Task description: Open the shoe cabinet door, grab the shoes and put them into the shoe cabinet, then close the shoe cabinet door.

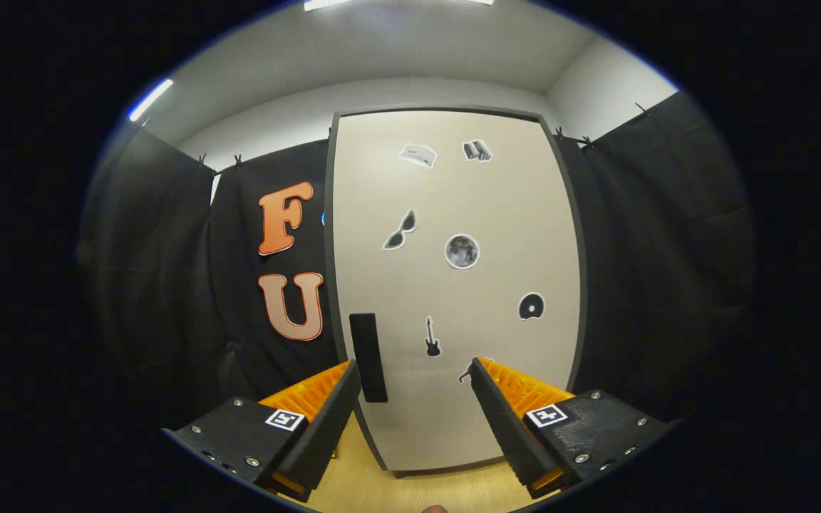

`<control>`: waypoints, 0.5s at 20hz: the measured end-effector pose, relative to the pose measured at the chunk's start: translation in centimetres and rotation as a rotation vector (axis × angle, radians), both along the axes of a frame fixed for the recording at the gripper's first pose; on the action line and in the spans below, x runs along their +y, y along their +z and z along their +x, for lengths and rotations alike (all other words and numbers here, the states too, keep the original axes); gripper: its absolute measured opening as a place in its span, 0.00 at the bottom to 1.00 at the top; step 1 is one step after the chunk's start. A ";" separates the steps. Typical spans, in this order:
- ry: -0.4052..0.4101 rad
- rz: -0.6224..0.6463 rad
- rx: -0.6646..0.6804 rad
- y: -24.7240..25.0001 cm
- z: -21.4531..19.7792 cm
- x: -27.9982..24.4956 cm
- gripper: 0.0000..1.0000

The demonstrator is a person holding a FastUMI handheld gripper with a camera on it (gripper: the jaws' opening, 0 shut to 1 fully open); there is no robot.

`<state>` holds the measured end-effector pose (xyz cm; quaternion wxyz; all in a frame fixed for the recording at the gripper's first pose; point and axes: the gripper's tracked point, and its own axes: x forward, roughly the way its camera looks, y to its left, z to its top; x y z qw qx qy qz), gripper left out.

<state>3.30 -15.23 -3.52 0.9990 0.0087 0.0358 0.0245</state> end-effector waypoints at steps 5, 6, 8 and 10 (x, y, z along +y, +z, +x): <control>0.011 -0.003 -0.019 2.3 -6.6 -3.4 0.97; 0.011 0.001 -0.022 2.6 -7.7 -3.9 0.97; 0.007 0.013 -0.026 3.1 -9.5 -5.0 0.97; 0.014 0.027 -0.025 3.4 -10.9 -5.5 0.97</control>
